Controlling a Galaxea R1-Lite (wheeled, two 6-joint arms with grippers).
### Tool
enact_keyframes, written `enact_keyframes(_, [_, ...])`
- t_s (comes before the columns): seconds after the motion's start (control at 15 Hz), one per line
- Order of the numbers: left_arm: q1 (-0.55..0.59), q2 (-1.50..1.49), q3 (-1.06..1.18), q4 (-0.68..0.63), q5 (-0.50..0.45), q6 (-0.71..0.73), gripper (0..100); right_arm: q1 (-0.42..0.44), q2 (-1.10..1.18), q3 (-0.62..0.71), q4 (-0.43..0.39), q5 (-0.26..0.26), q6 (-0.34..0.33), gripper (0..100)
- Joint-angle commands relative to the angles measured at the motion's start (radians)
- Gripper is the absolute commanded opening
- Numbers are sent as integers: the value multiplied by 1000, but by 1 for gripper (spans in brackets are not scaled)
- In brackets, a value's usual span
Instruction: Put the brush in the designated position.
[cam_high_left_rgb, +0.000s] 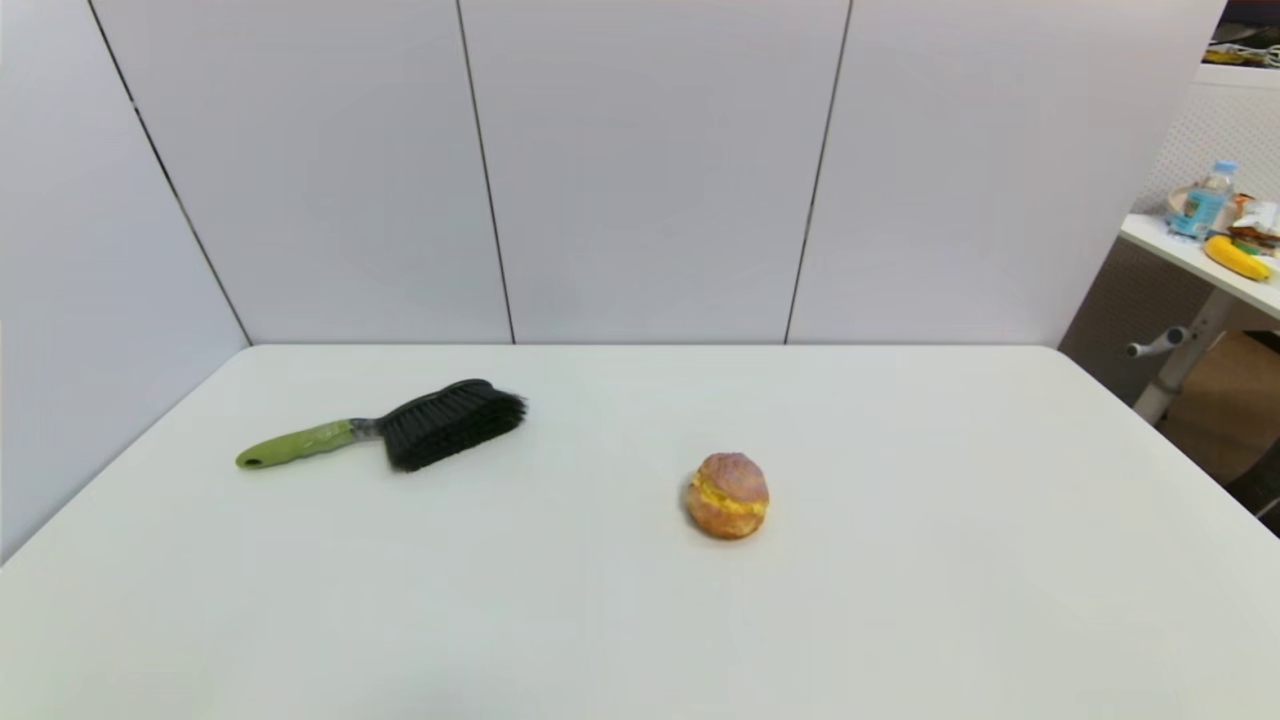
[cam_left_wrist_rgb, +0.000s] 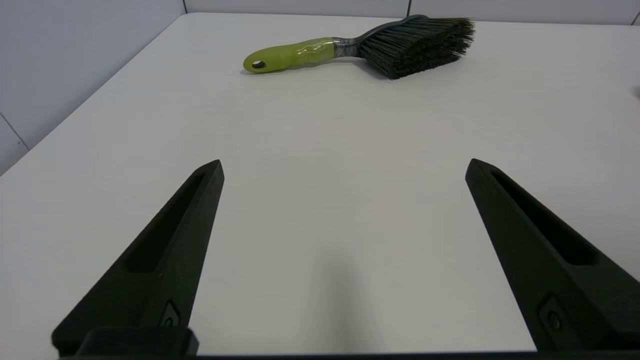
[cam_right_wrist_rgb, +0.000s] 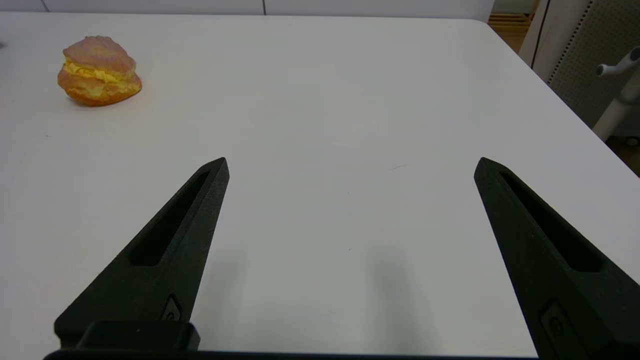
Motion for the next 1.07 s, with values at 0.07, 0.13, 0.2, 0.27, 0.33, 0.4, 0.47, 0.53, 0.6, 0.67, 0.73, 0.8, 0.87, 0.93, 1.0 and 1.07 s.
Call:
enact_keyframes(0.07, [0,60,-98,12,-4,16,100,0,1,2,0,1,0,100])
enact_keyframes(0.13, [0,113,-156,16,-6,22,100,0,1,2,0,1,0,100])
enact_keyframes(0.2, [0,171,-233,18,-6,40,100,0,1,2,0,1,0,100])
enact_keyframes(0.27, [0,210,-285,24,-6,55,100,0,1,2,0,1,0,100])
enact_keyframes(0.33, [2,271,-383,55,-4,62,100,0,1,2,0,1,0,100])
enact_keyframes(0.4, [10,311,-472,104,-4,69,100,0,1,2,0,1,0,100])
enact_keyframes(0.47, [19,359,-572,167,-4,92,100,0,1,2,0,1,0,100])
enact_keyframes(0.53, [25,408,-675,236,-4,117,100,0,1,2,0,1,0,100])
enact_keyframes(0.6, [28,455,-771,317,-4,132,100,0,1,2,0,1,0,100])
enact_keyframes(0.67, [29,509,-867,397,-4,154,100,0,1,2,0,1,0,100])
enact_keyframes(0.73, [28,600,-1003,486,-4,217,100,0,1,2,0,1,0,100])
enact_keyframes(0.8, [28,681,-1109,545,-4,273,100,0,1,2,0,1,0,100])
enact_keyframes(0.87, [28,770,-1222,605,-6,355,100,-1,1,2,0,1,0,100])
enact_keyframes(0.93, [28,839,-1310,647,-6,421,100,0,1,2,0,1,0,100])
enact_keyframes(1.0, [28,888,-1367,682,-7,473,100,0,1,2,0,1,0,100])
enact_keyframes(1.07, [28,939,-1417,722,-7,528,100,0,1,2,0,1,0,100])
